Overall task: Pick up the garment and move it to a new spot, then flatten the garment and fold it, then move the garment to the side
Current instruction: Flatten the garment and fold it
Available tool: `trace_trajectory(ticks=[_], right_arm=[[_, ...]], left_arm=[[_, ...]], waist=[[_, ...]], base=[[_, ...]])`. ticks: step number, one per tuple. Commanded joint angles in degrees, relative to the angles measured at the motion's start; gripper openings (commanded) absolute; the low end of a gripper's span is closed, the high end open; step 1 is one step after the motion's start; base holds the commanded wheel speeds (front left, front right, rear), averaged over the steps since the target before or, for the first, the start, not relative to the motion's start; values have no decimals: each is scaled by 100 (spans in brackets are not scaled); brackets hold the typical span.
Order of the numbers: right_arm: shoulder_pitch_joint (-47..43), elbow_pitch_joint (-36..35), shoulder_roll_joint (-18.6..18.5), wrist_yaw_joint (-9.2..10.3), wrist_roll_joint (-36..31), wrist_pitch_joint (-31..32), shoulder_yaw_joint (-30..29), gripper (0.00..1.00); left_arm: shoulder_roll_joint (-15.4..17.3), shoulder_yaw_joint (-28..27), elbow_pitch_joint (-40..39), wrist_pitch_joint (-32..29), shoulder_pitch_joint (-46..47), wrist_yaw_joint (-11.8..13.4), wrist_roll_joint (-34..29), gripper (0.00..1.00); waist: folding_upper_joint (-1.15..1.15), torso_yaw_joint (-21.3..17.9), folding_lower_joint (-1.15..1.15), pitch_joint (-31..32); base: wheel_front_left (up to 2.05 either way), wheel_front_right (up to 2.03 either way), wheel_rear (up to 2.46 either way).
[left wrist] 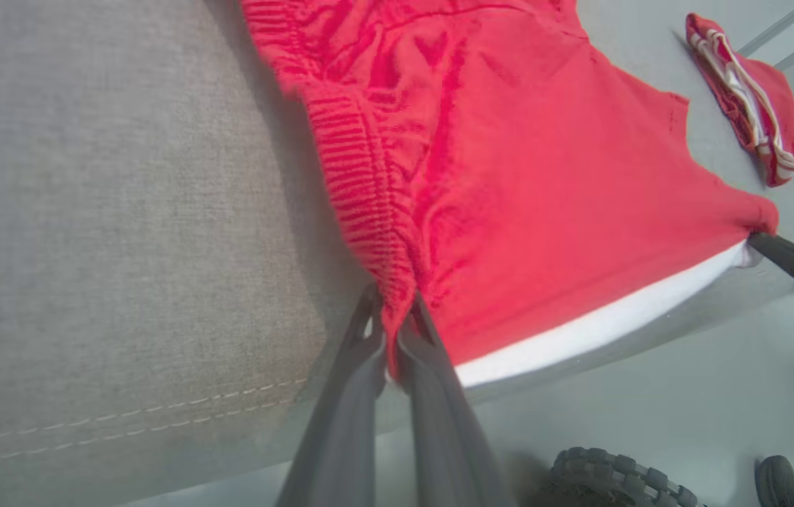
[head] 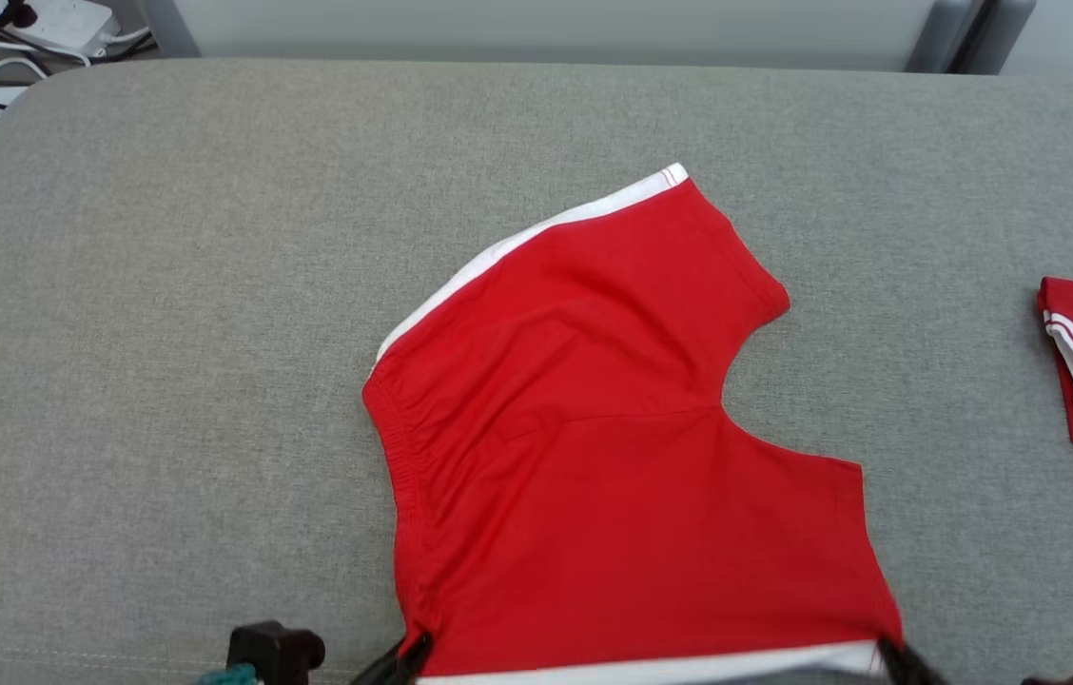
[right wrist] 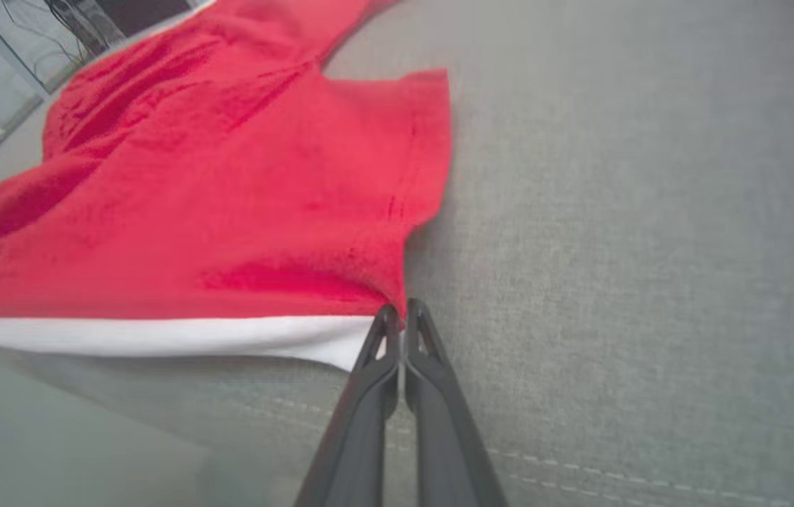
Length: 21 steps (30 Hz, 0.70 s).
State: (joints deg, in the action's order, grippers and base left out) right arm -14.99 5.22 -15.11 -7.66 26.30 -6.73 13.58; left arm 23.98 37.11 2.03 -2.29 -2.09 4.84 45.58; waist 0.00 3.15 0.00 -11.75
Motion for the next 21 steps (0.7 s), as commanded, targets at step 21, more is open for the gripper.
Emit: trace_trajectory(ticks=[21], right_arm=[[5548,1262,-705,17,1429,1777,555,0]], left_arm=[[-464,-1062,361,-432,2798,-742,1173,0]], waist=[[0,695,0,-1032]], base=[[0,0,0]])
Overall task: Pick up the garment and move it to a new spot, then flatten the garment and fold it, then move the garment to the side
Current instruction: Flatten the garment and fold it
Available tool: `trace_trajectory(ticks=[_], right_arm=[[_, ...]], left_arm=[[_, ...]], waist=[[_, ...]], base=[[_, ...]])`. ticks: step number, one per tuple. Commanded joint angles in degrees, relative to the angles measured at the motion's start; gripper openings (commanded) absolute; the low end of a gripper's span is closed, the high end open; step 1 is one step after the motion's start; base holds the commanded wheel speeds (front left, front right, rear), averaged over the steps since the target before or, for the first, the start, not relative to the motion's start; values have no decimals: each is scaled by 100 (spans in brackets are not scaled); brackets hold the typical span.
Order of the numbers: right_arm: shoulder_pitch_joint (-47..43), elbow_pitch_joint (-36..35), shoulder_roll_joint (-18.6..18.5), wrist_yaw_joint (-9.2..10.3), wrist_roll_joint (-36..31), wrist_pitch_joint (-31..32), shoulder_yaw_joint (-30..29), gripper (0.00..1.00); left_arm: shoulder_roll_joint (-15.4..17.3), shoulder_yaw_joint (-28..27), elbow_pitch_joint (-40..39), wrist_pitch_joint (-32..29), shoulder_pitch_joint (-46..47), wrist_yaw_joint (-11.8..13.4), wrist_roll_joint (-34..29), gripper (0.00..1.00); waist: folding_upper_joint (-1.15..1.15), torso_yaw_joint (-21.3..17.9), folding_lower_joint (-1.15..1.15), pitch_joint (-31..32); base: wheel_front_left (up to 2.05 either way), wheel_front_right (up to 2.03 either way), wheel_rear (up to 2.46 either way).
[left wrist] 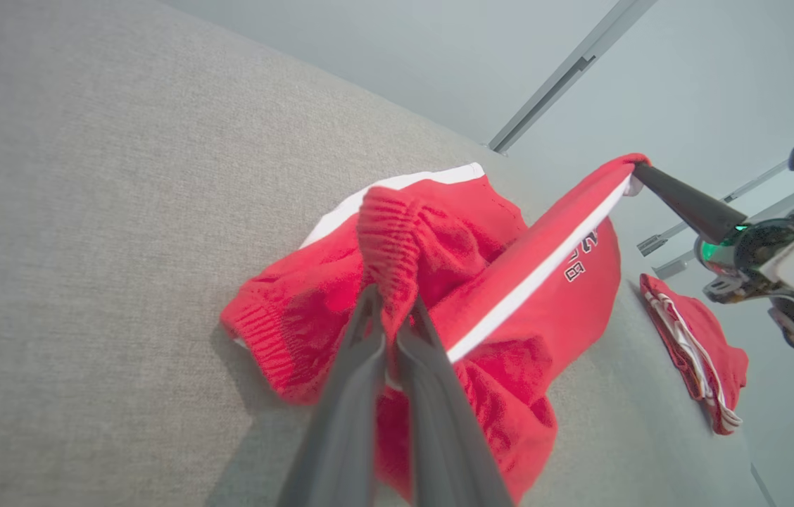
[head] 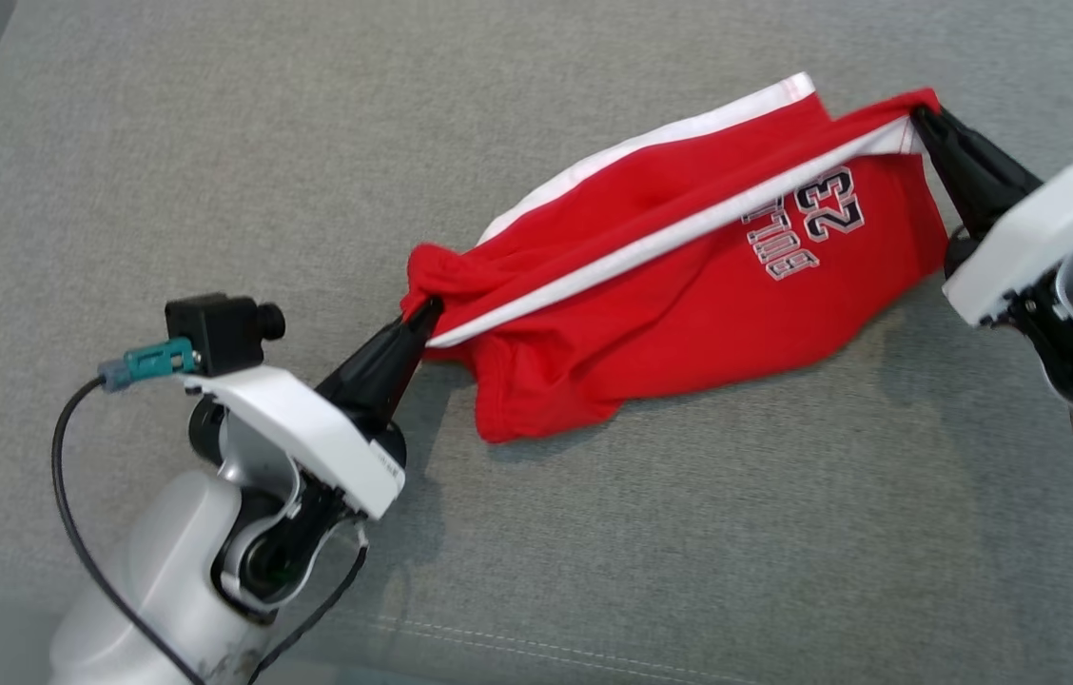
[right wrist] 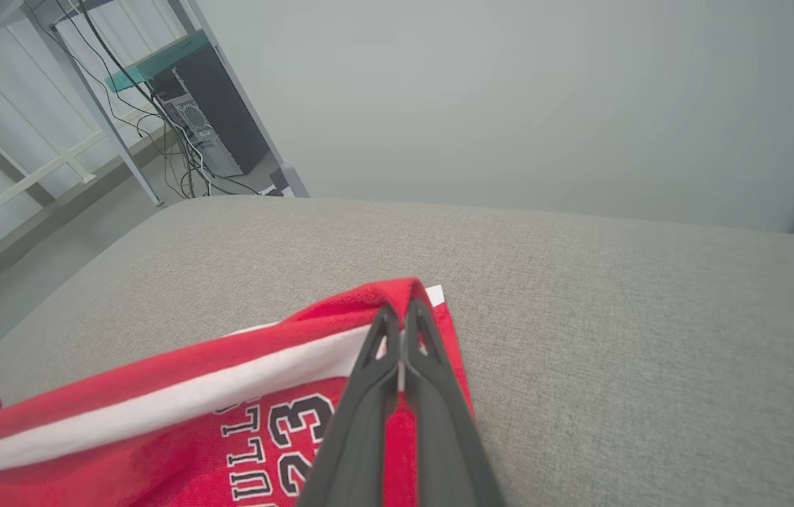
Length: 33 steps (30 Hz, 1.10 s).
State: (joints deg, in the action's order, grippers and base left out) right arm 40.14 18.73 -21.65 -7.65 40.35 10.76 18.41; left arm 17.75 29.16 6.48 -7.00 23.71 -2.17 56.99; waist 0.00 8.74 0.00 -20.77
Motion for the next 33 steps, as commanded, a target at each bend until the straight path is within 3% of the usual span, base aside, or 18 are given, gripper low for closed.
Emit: trace_trajectory(ticks=[1,12,13,14,15,23,27,33], right_arm=[[254,139,-56,16,34,1,205,0],[1633,2078,-162,16,449,-270,1277,0],[1808,2360,-145,16,647,-351,1491,0],[1852,2427,-140,16,710,-403,1556,31],[1874,2461,-114,16,837,-421,1609,100],[1863,2386,-331,16,1339,-1153,2039,100],[1609,2282,-508,16,1372,-1937,2102,100],[1025,1958,-679,16,731,-2565,1695,100]], left_arm=[[75,-277,82,20,347,-97,114,0],[-528,-58,1501,-48,1284,-456,451,0],[-603,33,1686,52,1418,-499,464,72],[-630,46,1716,101,1441,-509,500,100],[-626,87,1741,147,1470,-516,483,100],[-437,161,1766,1220,1413,-438,-64,100],[-294,57,1547,1963,1158,135,-693,100],[-71,-256,732,2185,392,1176,-1546,100]], waist=[[0,184,0,-165],[0,621,0,-418],[0,666,0,-440],[0,675,0,-439],[0,684,0,-438],[0,659,0,-296],[0,603,0,-87],[0,387,0,213]], base=[[0,0,0],[0,0,0],[0,0,0],[0,0,0],[0,0,0],[0,0,0],[0,0,0],[0,0,0]])
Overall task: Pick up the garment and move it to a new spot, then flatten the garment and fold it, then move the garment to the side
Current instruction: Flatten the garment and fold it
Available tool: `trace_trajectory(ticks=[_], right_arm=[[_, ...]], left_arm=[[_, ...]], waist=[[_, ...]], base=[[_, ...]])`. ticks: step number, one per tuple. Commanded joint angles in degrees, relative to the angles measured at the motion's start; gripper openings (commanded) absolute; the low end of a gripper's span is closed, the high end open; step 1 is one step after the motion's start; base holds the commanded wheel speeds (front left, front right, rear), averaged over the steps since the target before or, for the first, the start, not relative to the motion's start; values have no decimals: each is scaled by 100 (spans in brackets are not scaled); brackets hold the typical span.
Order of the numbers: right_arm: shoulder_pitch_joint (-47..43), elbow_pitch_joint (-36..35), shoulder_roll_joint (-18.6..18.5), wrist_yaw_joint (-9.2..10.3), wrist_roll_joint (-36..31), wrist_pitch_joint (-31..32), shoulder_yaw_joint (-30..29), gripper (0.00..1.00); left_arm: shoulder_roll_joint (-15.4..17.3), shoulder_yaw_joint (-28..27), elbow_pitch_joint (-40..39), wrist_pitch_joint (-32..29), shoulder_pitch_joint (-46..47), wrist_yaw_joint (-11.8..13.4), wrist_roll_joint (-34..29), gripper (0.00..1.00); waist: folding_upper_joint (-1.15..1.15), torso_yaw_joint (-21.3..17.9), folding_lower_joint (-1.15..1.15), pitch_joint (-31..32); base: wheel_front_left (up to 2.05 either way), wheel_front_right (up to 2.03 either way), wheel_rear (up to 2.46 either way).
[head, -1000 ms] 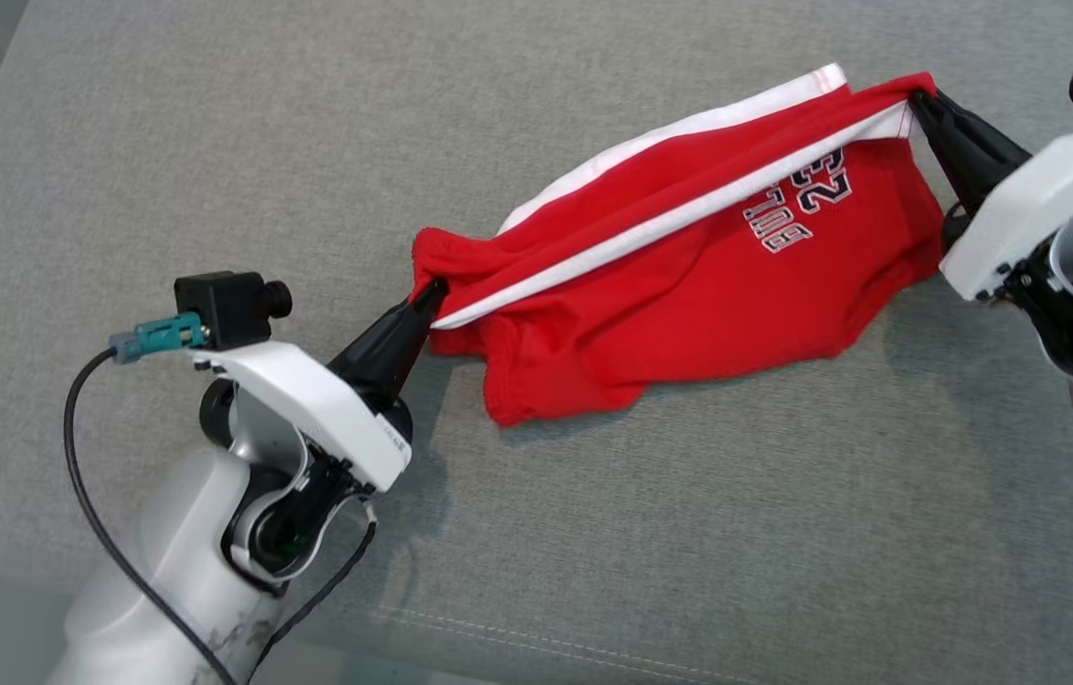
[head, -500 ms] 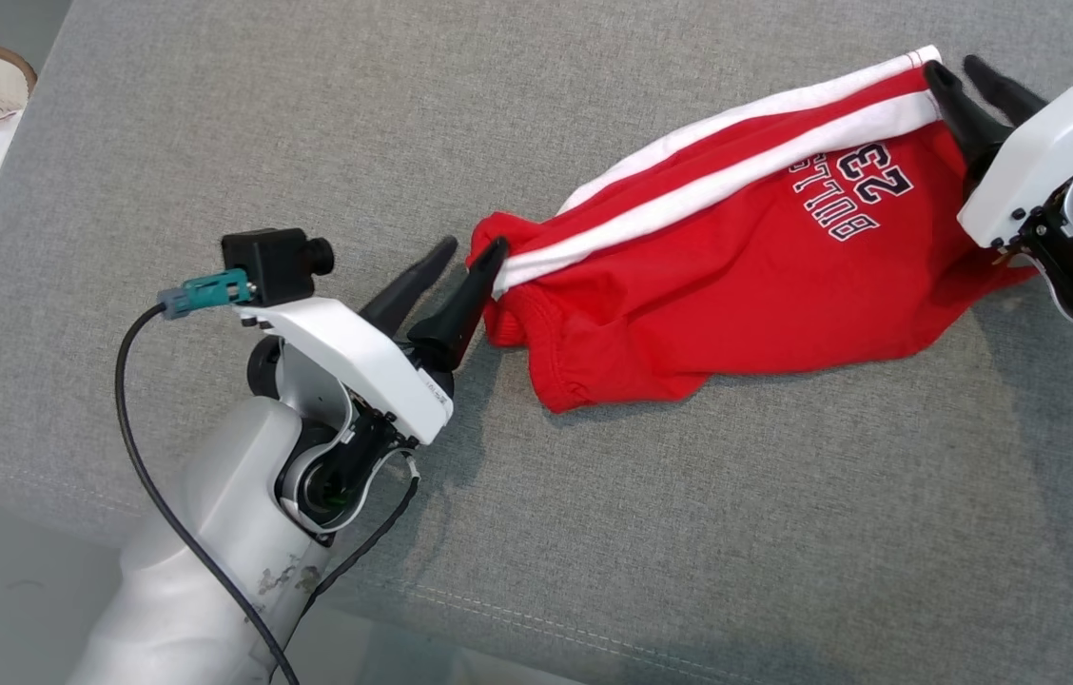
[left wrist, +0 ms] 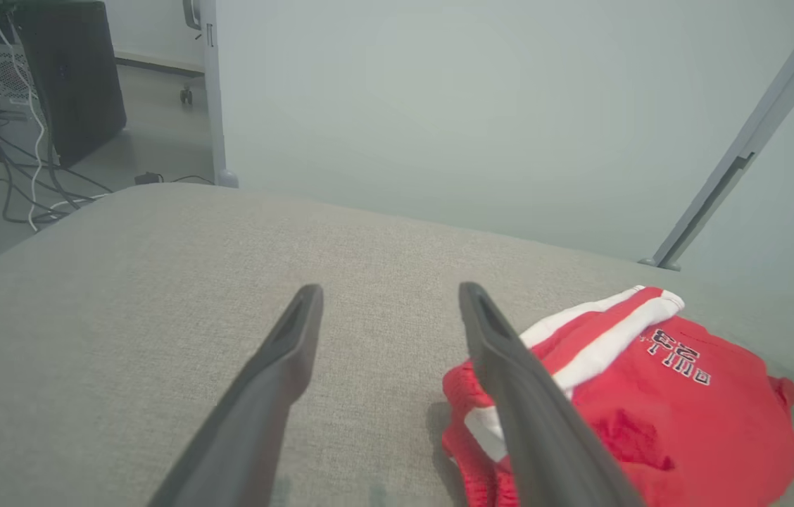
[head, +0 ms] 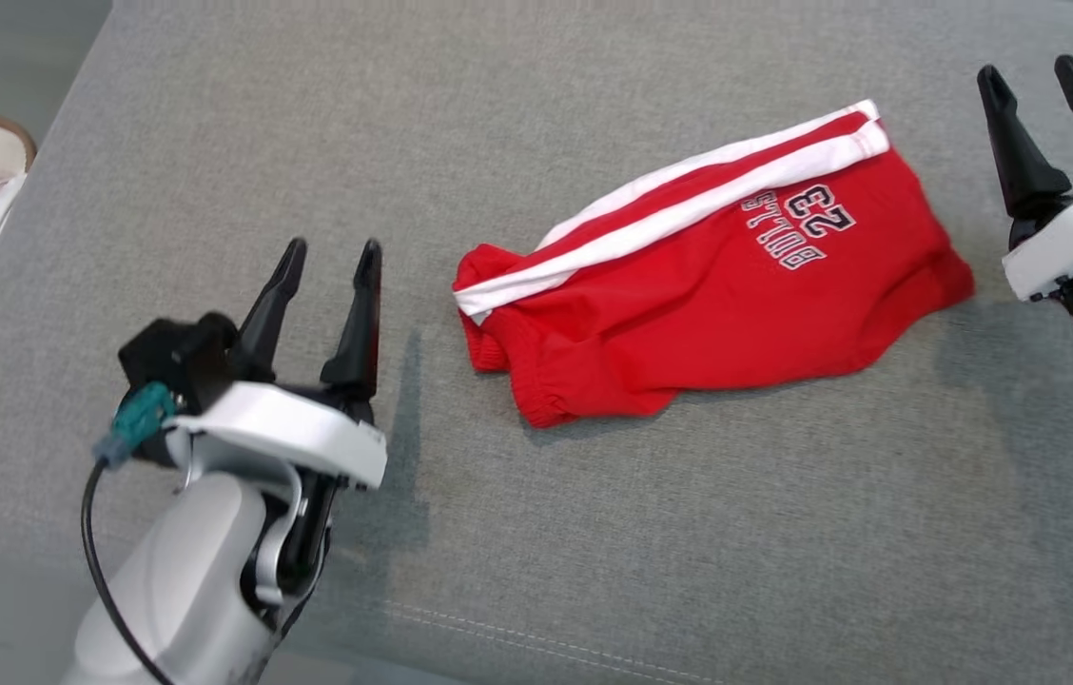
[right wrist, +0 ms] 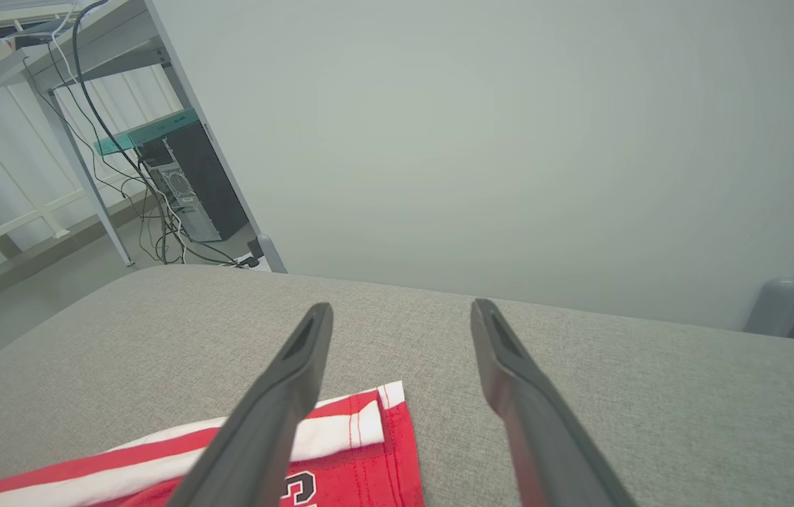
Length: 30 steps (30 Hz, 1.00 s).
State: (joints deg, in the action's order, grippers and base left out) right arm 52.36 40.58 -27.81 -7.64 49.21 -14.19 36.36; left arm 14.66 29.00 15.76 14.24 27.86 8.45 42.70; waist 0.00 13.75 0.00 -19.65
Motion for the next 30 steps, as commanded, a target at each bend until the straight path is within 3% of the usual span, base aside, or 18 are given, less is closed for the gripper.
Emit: trace_trajectory(ticks=[1,2,3,9,12,18,30], right_arm=[[-198,-227,-62,15,-155,-70,-100,100],[-742,-883,29,15,-1030,-77,-879,100],[-742,-883,29,15,-1030,-77,-879,100],[-2388,-2129,657,15,-2715,-79,-2068,100],[-3030,-2468,964,15,-3099,-80,-2374,100],[-3634,-2627,1319,15,-3361,-80,-2651,100],[-3413,-2367,1237,15,-3288,-81,-2632,100]], left_arm=[[238,-239,-197,60,-23,113,-117,100],[370,-367,-618,71,-432,477,-477,100],[370,-367,-618,71,-432,477,-477,100],[495,-470,-1228,74,-1210,1001,-982,100],[516,-461,-1377,74,-1513,1100,-1028,100],[582,-350,-1526,-117,-1849,1172,-990,100],[573,-182,-1495,-459,-1759,1081,-866,100]], waist=[[0,-114,0,100],[0,-275,0,230],[0,-275,0,230],[0,-538,0,548],[0,-625,0,690],[0,-764,0,879],[0,-707,0,886]], base=[[0,0,0],[0,0,0],[0,0,0],[0,0,0],[0,0,0],[0,0,0],[0,0,0]])
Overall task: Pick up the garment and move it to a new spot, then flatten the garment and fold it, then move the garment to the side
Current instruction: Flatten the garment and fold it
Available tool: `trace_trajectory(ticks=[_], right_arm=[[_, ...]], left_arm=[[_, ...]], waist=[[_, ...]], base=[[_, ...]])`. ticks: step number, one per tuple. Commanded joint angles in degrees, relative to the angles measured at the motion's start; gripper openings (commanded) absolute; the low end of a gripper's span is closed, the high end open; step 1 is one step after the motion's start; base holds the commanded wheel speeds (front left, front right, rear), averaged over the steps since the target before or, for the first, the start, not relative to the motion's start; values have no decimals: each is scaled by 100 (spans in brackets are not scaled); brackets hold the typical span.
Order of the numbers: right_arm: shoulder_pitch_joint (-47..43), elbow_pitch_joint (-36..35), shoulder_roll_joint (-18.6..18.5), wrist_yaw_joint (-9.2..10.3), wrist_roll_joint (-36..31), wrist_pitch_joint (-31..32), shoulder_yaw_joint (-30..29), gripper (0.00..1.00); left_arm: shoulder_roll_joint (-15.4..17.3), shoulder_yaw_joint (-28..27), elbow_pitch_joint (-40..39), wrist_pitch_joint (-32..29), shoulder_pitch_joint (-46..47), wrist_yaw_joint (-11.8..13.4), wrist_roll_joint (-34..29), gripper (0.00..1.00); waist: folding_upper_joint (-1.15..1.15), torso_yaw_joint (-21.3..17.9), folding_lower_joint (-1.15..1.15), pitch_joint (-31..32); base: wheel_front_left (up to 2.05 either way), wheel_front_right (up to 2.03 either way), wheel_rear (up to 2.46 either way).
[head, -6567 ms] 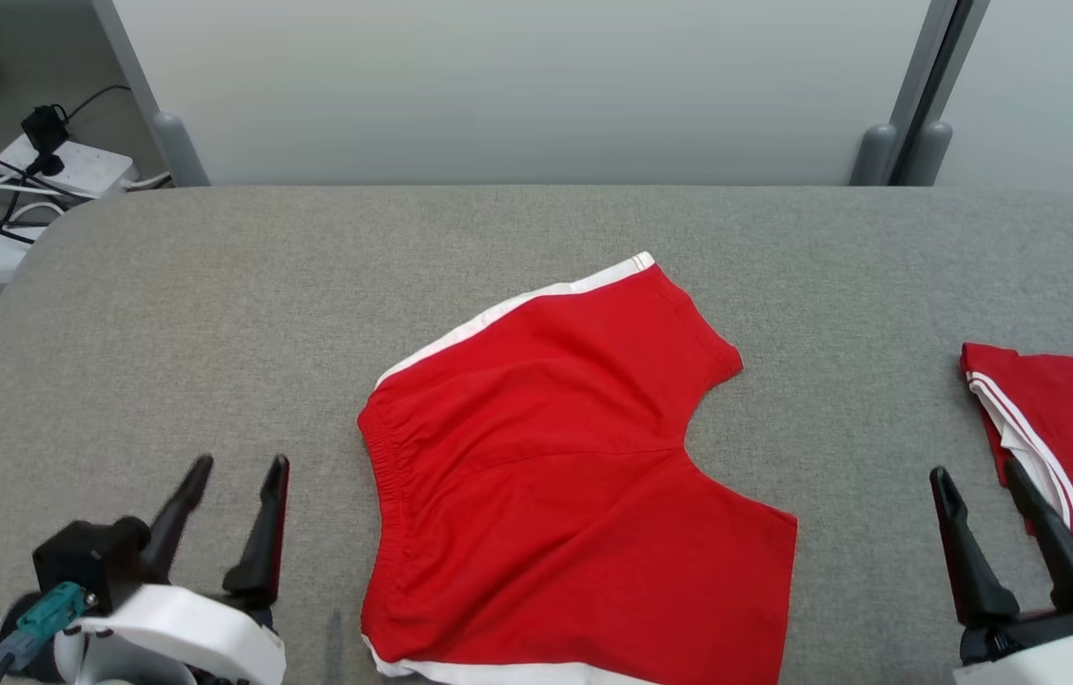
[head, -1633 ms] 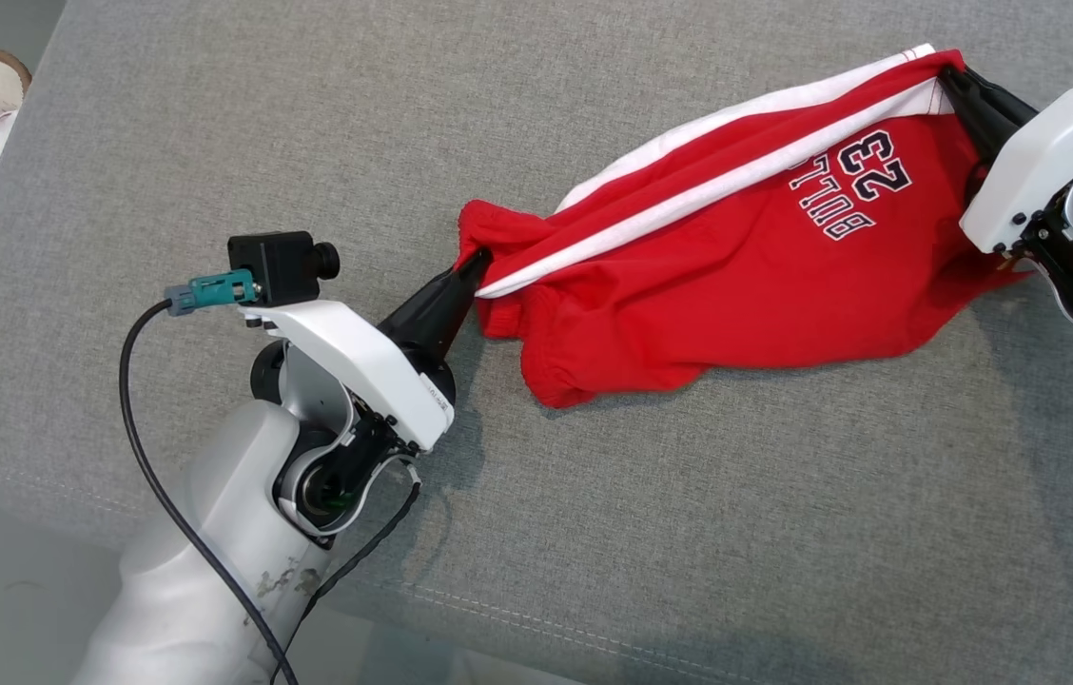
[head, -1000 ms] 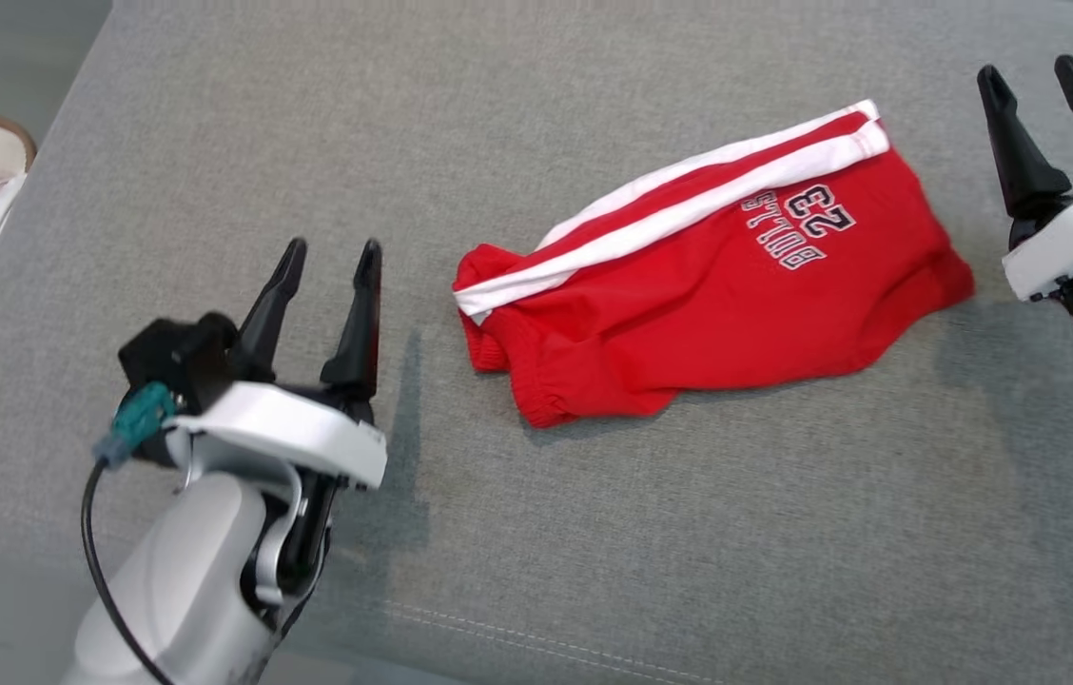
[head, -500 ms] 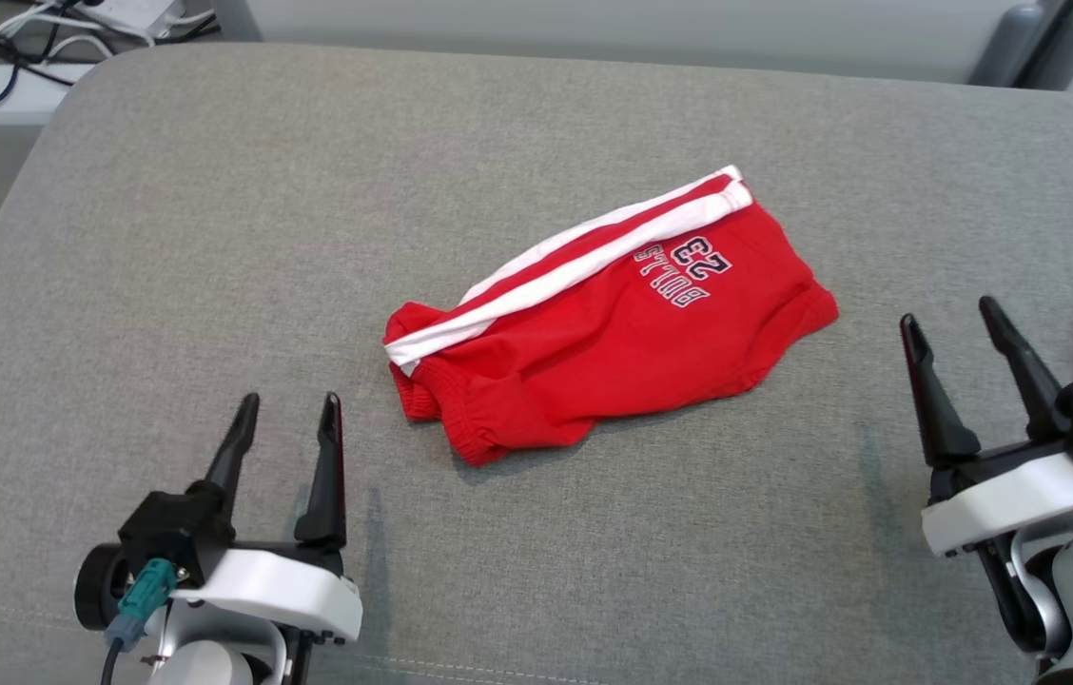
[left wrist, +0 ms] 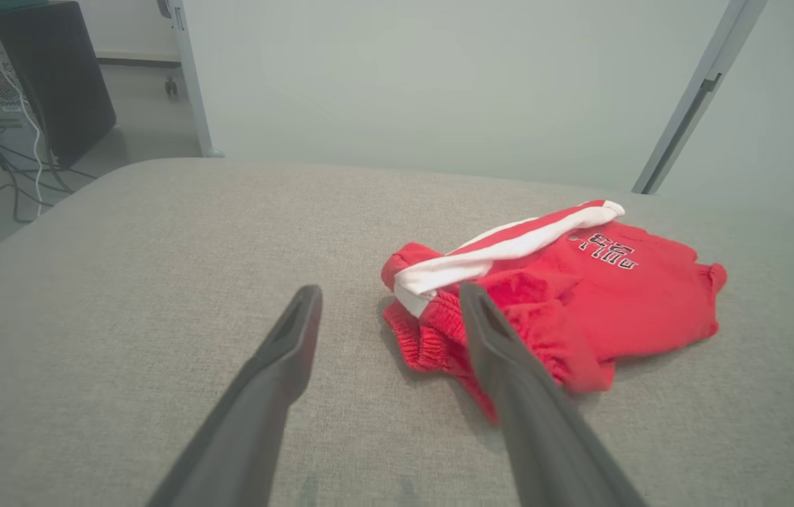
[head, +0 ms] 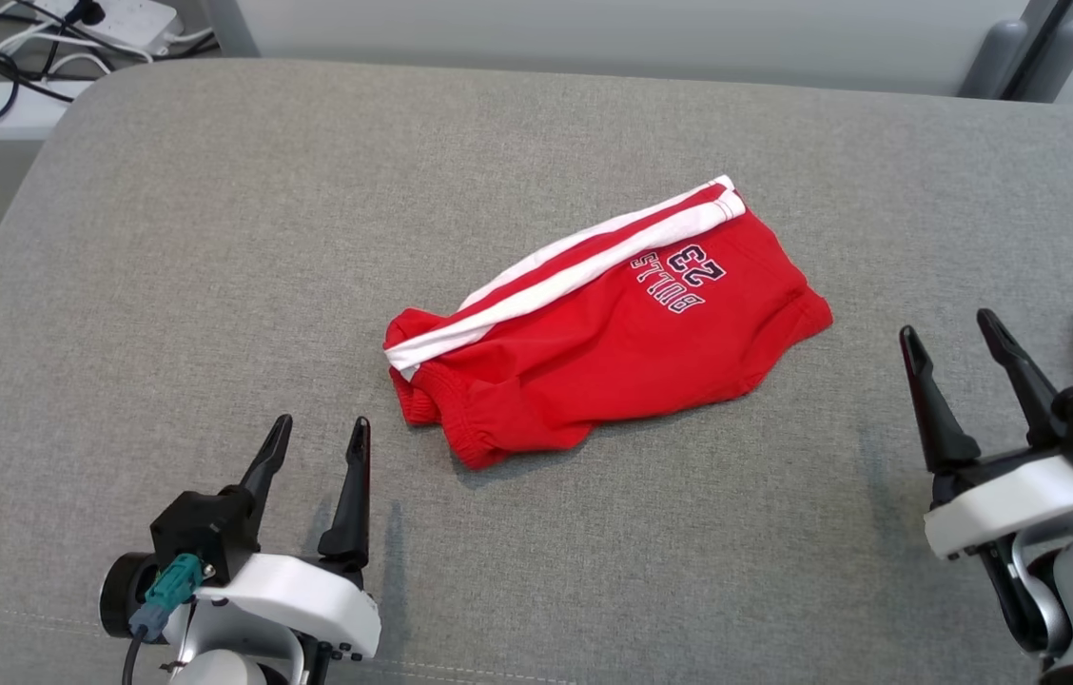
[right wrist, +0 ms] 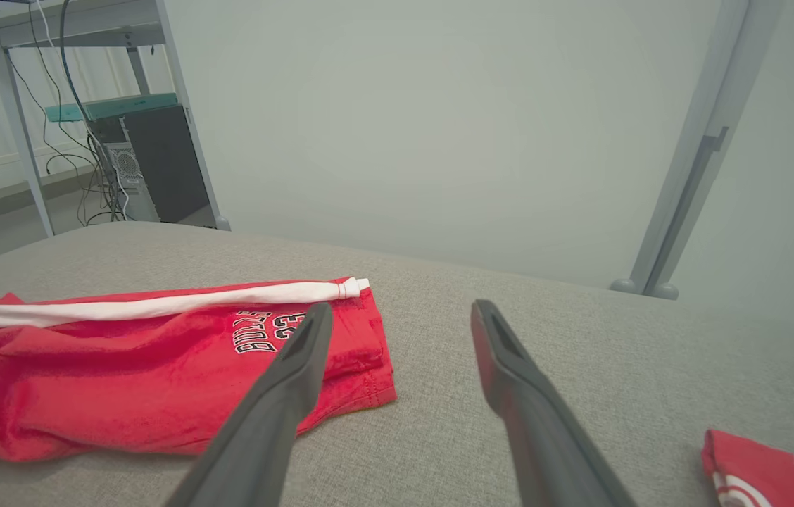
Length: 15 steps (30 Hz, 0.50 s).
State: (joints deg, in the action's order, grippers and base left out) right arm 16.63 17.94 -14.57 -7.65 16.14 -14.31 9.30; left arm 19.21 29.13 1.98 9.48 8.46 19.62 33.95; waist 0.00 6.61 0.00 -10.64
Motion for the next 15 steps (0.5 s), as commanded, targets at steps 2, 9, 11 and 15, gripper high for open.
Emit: trace_trajectory(ticks=[2,9,11,15], right_arm=[[391,113,-194,16,80,-60,161,100],[1572,990,-666,16,487,397,875,100],[1924,1251,-800,16,588,564,1234,100],[2551,1761,-949,16,930,934,1892,100]], left_arm=[[44,-178,-65,-76,332,-152,138,100],[-432,-107,562,-453,1119,-798,782,100],[-589,-49,877,-553,1371,-964,903,100],[-880,20,1526,-679,1809,-1263,1117,100]], waist=[[0,43,0,-105],[0,240,0,-480],[0,326,0,-608],[0,470,0,-865]], base=[[0,0,0],[0,0,0],[0,0,0],[0,0,0]])
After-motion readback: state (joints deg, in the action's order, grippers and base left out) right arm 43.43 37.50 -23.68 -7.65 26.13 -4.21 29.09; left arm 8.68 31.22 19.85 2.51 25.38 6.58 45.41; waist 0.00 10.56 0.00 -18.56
